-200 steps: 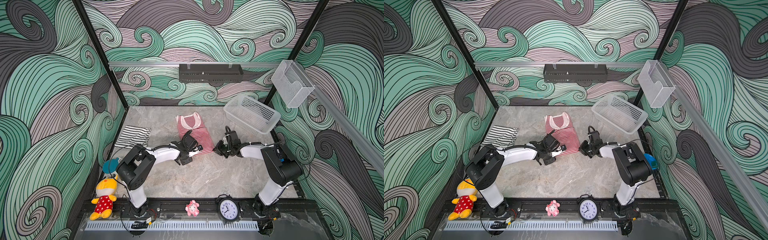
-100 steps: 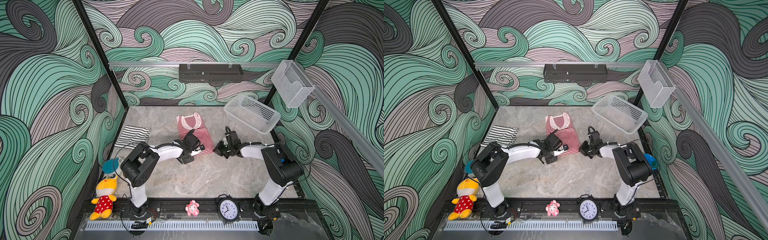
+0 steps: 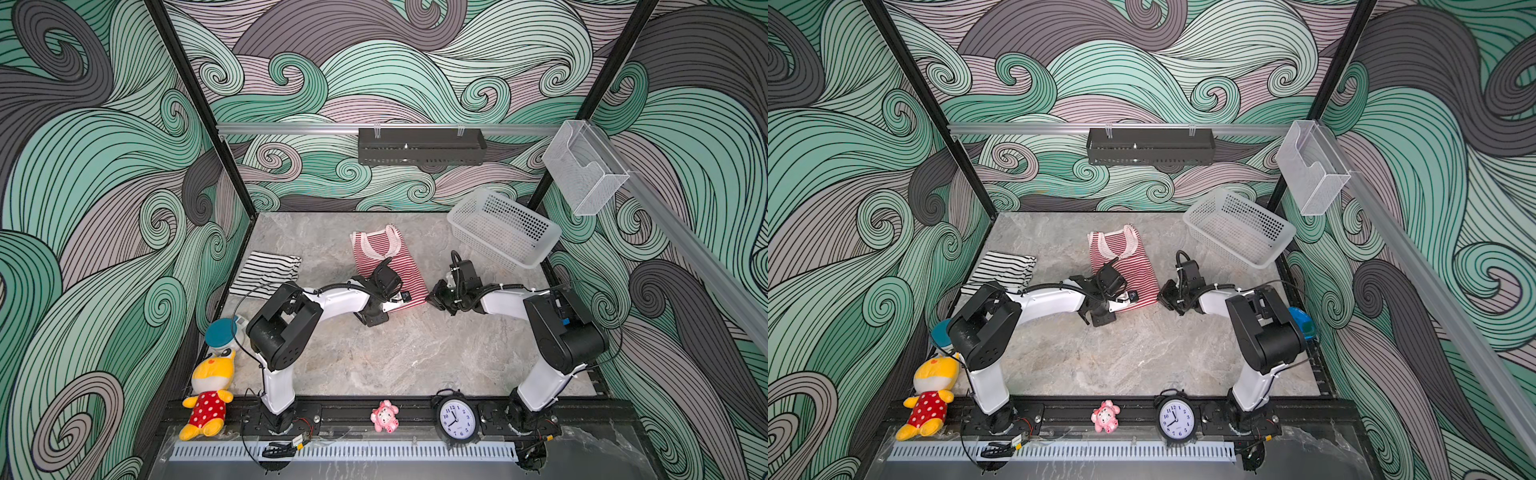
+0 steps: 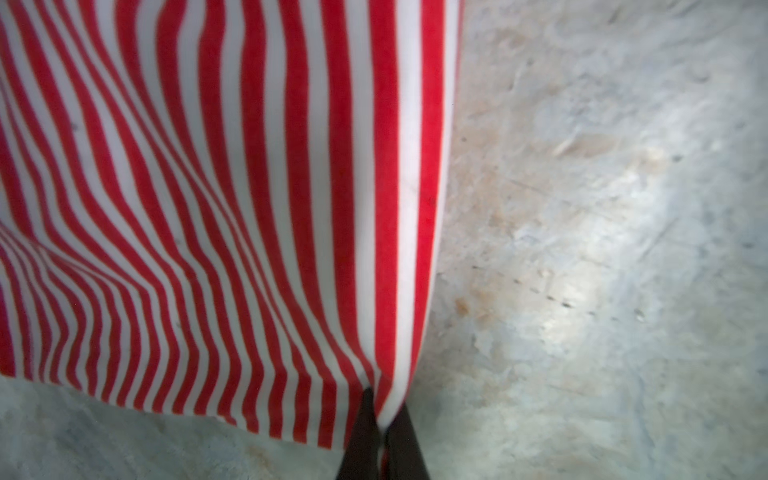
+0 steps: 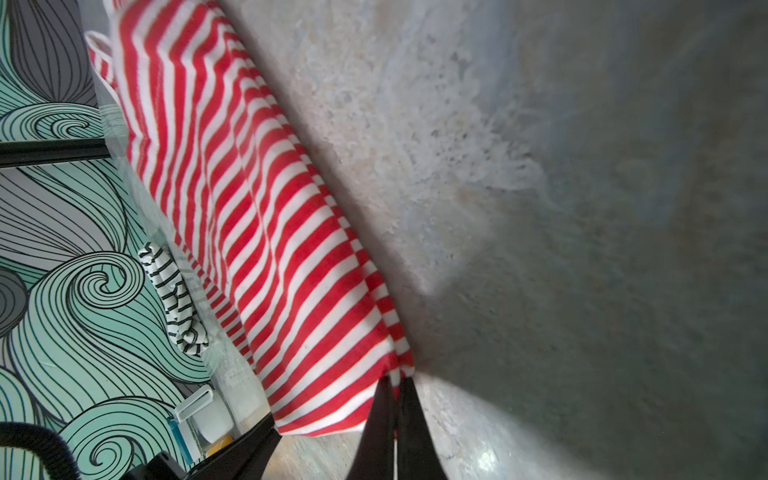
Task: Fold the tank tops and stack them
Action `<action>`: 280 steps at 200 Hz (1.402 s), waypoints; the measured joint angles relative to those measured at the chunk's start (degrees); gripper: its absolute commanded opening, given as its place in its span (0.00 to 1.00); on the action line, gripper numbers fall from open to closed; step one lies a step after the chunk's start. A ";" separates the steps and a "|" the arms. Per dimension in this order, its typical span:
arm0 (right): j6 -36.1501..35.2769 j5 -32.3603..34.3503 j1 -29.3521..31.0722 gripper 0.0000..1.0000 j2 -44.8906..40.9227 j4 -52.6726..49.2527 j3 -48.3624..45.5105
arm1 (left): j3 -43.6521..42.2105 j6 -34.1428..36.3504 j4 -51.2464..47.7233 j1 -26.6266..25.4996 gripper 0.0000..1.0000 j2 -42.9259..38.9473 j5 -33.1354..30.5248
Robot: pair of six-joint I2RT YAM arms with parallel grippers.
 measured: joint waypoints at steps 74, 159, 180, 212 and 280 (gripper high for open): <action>1.01 -0.20 0.07 0.00 -17.92 -2.80 -7.39 | 0.17 0.94 -8.98 -5.29 0.00 -5.44 9.73; 0.79 4.81 -0.61 0.00 -48.59 -26.53 -12.20 | 7.43 0.28 -20.06 -14.64 0.00 -8.81 25.81; 0.63 6.16 -1.16 0.00 -52.68 -32.83 -10.12 | 10.64 -0.11 -22.45 -15.78 0.00 -8.76 30.08; 0.33 7.78 -1.64 0.00 -53.90 -39.28 -5.53 | 15.69 -0.59 -25.31 -16.17 0.00 -8.72 35.54; -2.49 8.59 -1.86 0.00 -40.26 -40.72 7.34 | 16.46 -1.14 -23.23 -9.97 0.00 -8.81 35.91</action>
